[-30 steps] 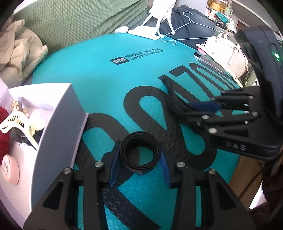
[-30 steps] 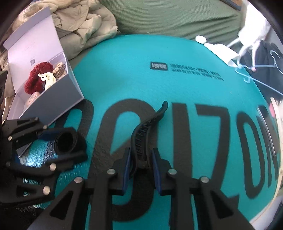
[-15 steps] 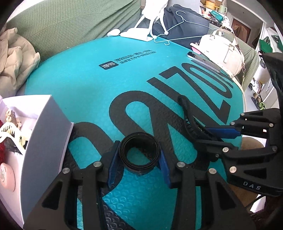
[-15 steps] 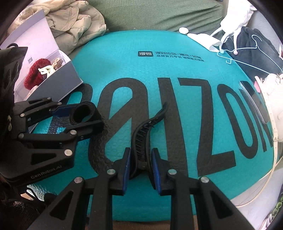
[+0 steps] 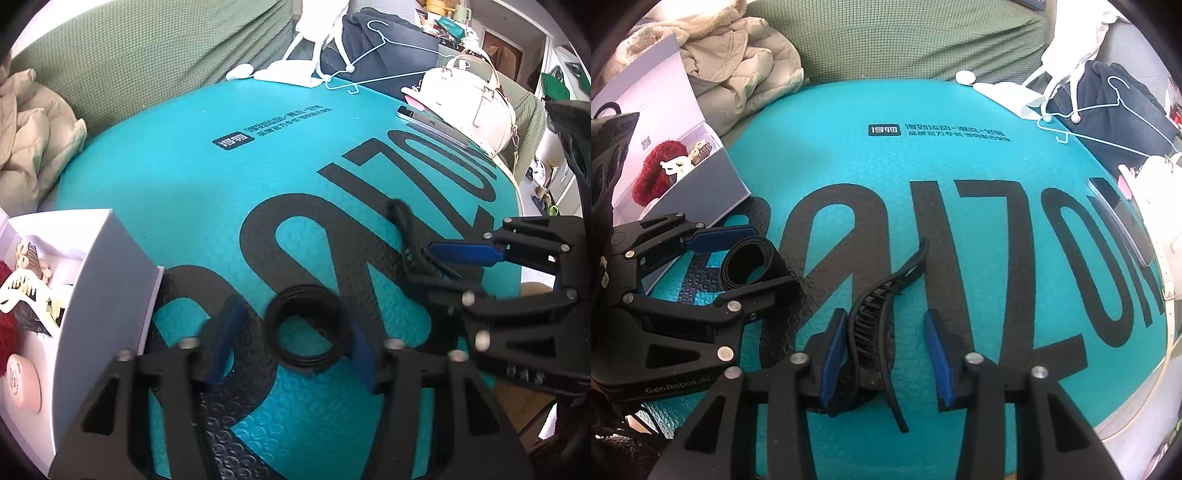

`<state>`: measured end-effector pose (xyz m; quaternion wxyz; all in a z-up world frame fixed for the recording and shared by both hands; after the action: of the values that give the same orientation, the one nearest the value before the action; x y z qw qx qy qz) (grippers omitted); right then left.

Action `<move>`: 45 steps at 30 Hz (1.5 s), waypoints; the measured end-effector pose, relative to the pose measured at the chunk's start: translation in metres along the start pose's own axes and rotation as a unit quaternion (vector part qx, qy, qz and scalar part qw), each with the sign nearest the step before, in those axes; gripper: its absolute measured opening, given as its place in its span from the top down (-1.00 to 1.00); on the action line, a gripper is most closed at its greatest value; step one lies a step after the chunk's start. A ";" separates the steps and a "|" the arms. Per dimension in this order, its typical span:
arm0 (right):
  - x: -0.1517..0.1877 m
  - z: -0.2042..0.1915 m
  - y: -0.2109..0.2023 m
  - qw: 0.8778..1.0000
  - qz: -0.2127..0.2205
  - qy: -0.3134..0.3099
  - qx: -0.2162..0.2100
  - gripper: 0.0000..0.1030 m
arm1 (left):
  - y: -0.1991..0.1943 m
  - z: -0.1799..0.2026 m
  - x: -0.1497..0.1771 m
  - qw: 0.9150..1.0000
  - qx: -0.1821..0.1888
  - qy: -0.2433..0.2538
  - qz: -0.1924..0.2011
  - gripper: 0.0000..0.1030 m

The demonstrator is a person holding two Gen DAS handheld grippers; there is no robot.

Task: Organize objects
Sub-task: 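Lift and carry the hair tie with the left tool while the right tool carries the headband to the box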

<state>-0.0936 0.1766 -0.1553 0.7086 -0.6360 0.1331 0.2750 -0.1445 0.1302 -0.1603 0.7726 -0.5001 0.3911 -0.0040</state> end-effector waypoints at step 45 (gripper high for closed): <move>-0.075 -0.045 -0.095 0.995 0.073 -0.066 -0.004 0.62 | -0.169 -0.064 -0.032 0.991 -0.099 -0.073 0.052 0.27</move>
<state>-0.0938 0.1125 -0.0434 0.6911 -0.6082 0.1305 0.3680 -0.1405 0.0090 -0.0229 0.7451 -0.5516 0.3580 0.1115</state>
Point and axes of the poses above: each gripper's, at about its wrist camera, not at the fingertips, and y roughly the way its jaws point, z to its right, x to its underside, the point moved 10 cm from there along y, roughly the way its jaws point, and after that the axes turned 11 degrees about x, right-handed, at the moved point
